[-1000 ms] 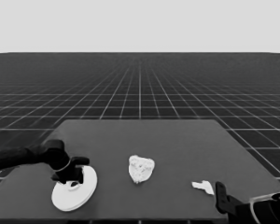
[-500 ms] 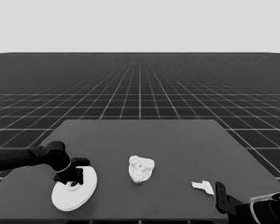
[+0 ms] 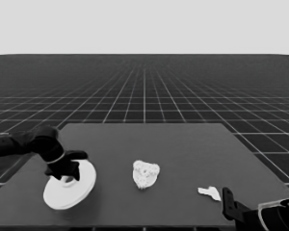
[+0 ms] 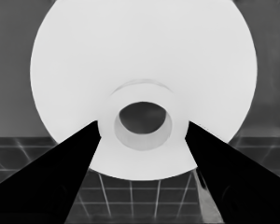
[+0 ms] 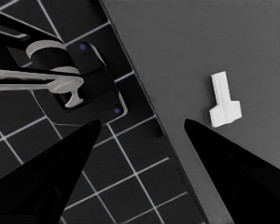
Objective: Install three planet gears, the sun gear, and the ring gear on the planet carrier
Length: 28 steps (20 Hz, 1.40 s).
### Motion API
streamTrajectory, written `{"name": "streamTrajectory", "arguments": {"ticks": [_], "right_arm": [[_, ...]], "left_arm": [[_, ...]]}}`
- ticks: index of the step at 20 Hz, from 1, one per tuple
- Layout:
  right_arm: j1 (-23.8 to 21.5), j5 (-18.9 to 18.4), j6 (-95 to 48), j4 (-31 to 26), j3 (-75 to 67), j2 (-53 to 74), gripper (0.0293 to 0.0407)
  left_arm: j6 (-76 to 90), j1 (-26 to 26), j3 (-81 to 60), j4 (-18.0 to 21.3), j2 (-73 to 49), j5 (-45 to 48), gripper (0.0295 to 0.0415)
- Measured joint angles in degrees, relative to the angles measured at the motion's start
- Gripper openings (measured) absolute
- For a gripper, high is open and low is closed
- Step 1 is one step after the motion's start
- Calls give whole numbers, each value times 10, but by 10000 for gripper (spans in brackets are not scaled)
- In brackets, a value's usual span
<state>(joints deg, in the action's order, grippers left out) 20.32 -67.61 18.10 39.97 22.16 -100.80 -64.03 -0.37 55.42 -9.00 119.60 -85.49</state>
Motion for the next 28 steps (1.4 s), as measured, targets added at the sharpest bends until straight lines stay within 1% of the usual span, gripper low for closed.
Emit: {"name": "streamTrajectory", "arguments": {"ticks": [2,6,7,8,9,10,12,16,17,18,20,28], "right_arm": [[0,0,0,0,0,0,385],[0,0,0,0,0,0,385],[0,0,0,0,0,0,385],[0,0,0,0,0,0,385],[0,0,0,0,0,0,385],[0,0,0,0,0,0,385],[0,0,0,0,0,0,385],[0,0,0,0,0,0,385],[0,0,0,0,0,0,385],[0,0,0,0,0,0,385],[0,0,0,0,0,0,385],[0,0,0,0,0,0,385]], "left_arm": [[0,-12,-1,11,-1,-5,348],[0,-18,-1,17,-1,-8,348],[-189,-17,33,3,116,-35,348],[-258,-16,102,3,301,-46,348],[-242,-15,198,5,415,-42,348],[-212,-15,276,5,477,-38,348],[-170,-14,365,6,534,-31,348],[-146,-13,414,7,561,-28,348],[-138,8,427,-15,565,-22,348],[-133,24,436,-28,567,-18,348],[-127,37,446,-40,570,-14,348],[-119,40,450,-46,572,-12,348]]}}
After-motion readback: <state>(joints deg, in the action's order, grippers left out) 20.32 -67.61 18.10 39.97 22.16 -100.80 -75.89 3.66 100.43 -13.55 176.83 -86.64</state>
